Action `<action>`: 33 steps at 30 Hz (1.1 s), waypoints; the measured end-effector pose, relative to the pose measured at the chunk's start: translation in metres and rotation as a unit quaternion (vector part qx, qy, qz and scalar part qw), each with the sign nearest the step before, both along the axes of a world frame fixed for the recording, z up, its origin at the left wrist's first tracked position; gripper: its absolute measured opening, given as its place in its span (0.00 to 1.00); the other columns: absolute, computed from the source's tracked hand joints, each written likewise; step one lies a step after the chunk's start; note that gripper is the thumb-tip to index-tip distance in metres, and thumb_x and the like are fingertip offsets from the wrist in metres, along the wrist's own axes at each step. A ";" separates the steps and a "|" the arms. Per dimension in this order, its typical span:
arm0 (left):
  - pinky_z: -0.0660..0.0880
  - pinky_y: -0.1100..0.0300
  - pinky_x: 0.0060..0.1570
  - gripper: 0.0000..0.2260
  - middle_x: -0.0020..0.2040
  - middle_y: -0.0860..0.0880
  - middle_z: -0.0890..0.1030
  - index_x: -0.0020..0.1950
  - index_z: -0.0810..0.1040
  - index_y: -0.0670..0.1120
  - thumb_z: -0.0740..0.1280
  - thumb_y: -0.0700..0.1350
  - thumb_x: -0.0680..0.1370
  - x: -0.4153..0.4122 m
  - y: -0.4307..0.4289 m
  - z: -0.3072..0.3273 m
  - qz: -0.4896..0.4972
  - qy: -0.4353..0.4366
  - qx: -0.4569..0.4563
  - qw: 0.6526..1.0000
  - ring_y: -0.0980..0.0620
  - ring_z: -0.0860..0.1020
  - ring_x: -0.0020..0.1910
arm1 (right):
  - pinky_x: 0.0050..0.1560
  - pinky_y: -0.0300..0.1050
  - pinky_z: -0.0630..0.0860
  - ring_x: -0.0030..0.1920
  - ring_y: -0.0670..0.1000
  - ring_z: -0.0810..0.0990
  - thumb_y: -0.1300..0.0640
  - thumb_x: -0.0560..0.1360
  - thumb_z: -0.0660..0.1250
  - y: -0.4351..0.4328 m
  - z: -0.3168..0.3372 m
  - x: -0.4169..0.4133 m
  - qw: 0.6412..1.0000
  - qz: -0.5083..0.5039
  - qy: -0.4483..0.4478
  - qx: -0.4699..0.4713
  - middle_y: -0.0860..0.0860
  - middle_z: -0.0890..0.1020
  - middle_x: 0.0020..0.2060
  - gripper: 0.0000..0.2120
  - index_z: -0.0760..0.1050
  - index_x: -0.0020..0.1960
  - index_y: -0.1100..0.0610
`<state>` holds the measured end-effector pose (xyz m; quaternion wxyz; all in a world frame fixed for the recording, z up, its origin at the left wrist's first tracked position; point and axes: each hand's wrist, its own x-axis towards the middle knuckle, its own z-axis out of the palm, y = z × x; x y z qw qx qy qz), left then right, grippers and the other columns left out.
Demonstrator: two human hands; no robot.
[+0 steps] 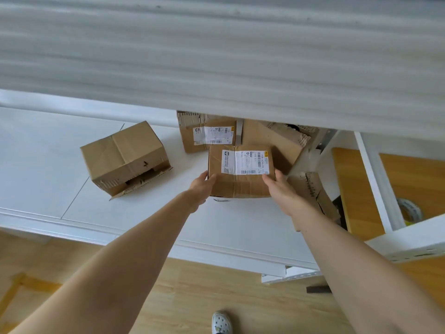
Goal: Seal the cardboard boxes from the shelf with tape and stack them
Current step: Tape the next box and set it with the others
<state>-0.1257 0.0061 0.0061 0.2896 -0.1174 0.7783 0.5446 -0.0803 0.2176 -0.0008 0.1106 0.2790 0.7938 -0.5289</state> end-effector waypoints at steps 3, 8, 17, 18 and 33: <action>0.67 0.53 0.52 0.21 0.65 0.51 0.70 0.75 0.61 0.54 0.55 0.55 0.82 0.010 -0.006 0.003 0.007 0.012 0.016 1.000 0.50 0.69 0.58 | 0.70 0.55 0.60 0.75 0.57 0.59 0.42 0.83 0.53 -0.008 0.000 0.010 1.000 -0.013 0.008 0.000 0.51 0.58 0.77 0.28 0.49 0.79 0.46; 0.68 0.50 0.63 0.20 0.67 0.50 0.71 0.75 0.62 0.53 0.55 0.54 0.83 0.035 -0.030 0.018 0.015 0.039 0.017 0.999 0.50 0.69 0.61 | 0.70 0.53 0.59 0.75 0.54 0.60 0.45 0.83 0.54 -0.033 0.012 0.037 0.998 -0.017 0.048 -0.047 0.49 0.59 0.77 0.28 0.49 0.79 0.48; 0.71 0.56 0.49 0.22 0.62 0.48 0.76 0.74 0.65 0.51 0.60 0.55 0.81 0.131 -0.092 0.054 0.002 0.046 0.024 0.999 0.48 0.74 0.56 | 0.63 0.48 0.64 0.71 0.52 0.66 0.45 0.82 0.57 -0.085 0.044 0.144 0.994 -0.023 0.095 -0.057 0.47 0.68 0.72 0.24 0.59 0.76 0.48; 0.72 0.54 0.53 0.23 0.62 0.48 0.76 0.74 0.66 0.51 0.61 0.55 0.80 0.144 -0.098 0.056 -0.002 0.042 0.025 0.999 0.47 0.74 0.57 | 0.65 0.49 0.64 0.71 0.52 0.66 0.45 0.82 0.57 -0.091 0.047 0.159 0.993 -0.026 0.097 -0.057 0.48 0.68 0.72 0.24 0.59 0.76 0.48; 0.75 0.52 0.58 0.10 0.57 0.47 0.80 0.57 0.77 0.53 0.65 0.54 0.78 0.308 -0.080 0.070 -0.155 0.018 0.020 0.988 0.44 0.77 0.59 | 0.71 0.60 0.65 0.73 0.53 0.65 0.38 0.78 0.61 -0.090 0.052 0.385 0.981 -0.179 0.062 -0.040 0.46 0.64 0.75 0.30 0.57 0.77 0.44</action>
